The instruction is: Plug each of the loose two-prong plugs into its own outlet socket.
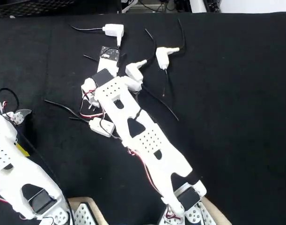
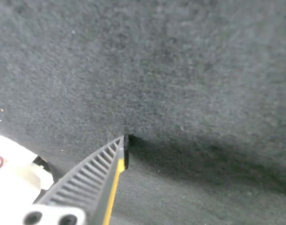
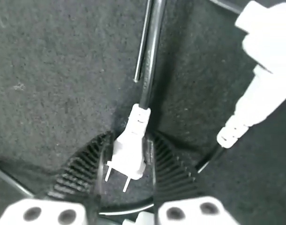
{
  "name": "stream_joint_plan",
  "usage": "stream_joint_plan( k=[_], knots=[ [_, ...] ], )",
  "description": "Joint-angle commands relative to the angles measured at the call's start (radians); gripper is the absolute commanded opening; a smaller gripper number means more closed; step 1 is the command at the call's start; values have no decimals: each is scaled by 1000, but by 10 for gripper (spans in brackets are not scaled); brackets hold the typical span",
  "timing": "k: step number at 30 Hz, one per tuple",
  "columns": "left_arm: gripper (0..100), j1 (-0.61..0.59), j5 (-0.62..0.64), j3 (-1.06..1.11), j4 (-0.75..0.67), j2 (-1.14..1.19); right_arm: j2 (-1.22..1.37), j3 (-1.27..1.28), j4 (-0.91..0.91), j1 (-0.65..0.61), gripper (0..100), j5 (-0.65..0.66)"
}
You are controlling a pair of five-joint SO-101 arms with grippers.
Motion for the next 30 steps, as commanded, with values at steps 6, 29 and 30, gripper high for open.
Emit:
stream_joint_plan(
  k=[6,29,30],
  knots=[
    [623,-18,2,18,26,6,-35,-139,23,-25,12,107],
    [623,59,-2,13,26,2,-111,-280,63,192,11,500],
    [623,74,-2,13,26,0,-120,-280,64,180,11,506]
  ],
)
